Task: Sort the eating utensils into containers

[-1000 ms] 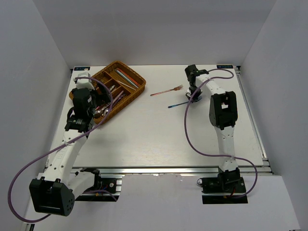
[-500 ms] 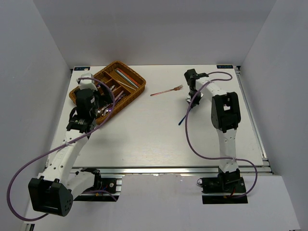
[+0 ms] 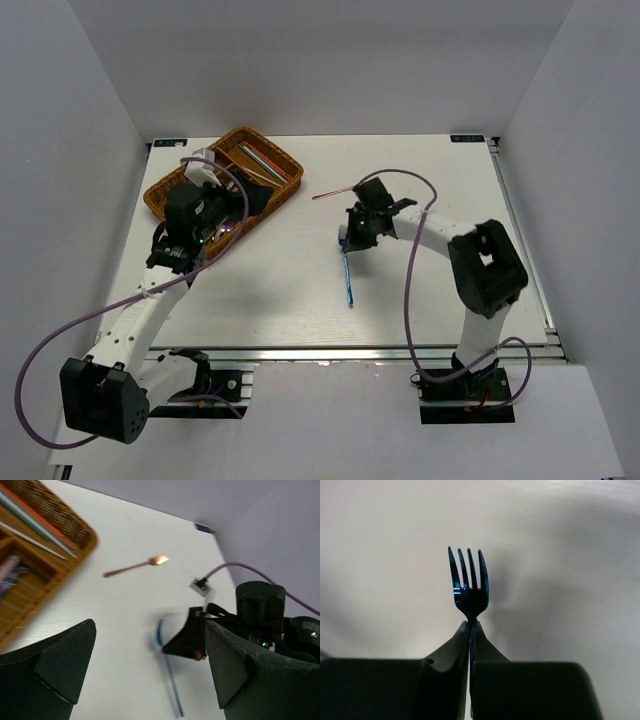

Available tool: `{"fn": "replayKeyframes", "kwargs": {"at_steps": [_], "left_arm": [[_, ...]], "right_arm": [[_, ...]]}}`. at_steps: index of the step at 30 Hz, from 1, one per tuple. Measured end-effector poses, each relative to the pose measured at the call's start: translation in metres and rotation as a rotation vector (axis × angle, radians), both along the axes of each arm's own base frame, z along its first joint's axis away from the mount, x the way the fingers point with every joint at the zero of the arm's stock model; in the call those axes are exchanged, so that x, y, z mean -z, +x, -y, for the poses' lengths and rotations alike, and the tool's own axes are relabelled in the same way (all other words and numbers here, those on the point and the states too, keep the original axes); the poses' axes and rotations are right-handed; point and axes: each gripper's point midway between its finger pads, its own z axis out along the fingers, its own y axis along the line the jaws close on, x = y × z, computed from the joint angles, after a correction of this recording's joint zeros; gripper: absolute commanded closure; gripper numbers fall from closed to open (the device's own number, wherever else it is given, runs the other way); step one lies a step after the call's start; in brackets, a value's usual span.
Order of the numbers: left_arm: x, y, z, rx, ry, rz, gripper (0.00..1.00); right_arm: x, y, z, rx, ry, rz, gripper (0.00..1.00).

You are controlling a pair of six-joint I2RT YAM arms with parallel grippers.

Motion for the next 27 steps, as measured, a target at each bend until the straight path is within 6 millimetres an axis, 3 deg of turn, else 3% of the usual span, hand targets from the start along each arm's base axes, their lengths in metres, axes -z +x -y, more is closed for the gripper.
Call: {"fn": "replayKeyframes", "kwargs": {"at_steps": [2, 4, 7, 10, 14, 21, 27], "left_arm": [[0.002, -0.003, 0.016, 0.071, -0.077, -0.013, 0.02], [0.010, -0.007, 0.025, 0.116, -0.134, -0.032, 0.02], [0.029, -0.011, 0.028, 0.124, -0.157, -0.087, 0.03], [0.035, -0.011, 0.027, 0.112, -0.164, -0.104, 0.05], [0.043, -0.015, 0.032, 0.136, -0.192, -0.116, 0.12], [0.060, -0.016, 0.043, 0.191, -0.192, -0.156, 0.22], [0.070, -0.017, 0.051, 0.218, -0.185, -0.180, 0.35]], "right_arm": [[-0.025, -0.022, -0.030, -0.117, 0.078, 0.059, 1.00], [-0.055, -0.029, -0.058, -0.203, 0.151, 0.149, 1.00], [-0.091, -0.042, -0.094, -0.291, 0.245, 0.252, 1.00], [-0.111, -0.058, -0.118, -0.352, 0.304, 0.287, 1.00], [-0.128, -0.061, -0.137, -0.384, 0.335, 0.312, 1.00], [-0.158, -0.055, -0.146, -0.388, 0.368, 0.342, 1.00], [-0.163, -0.061, -0.156, -0.418, 0.372, 0.317, 1.00]]}}
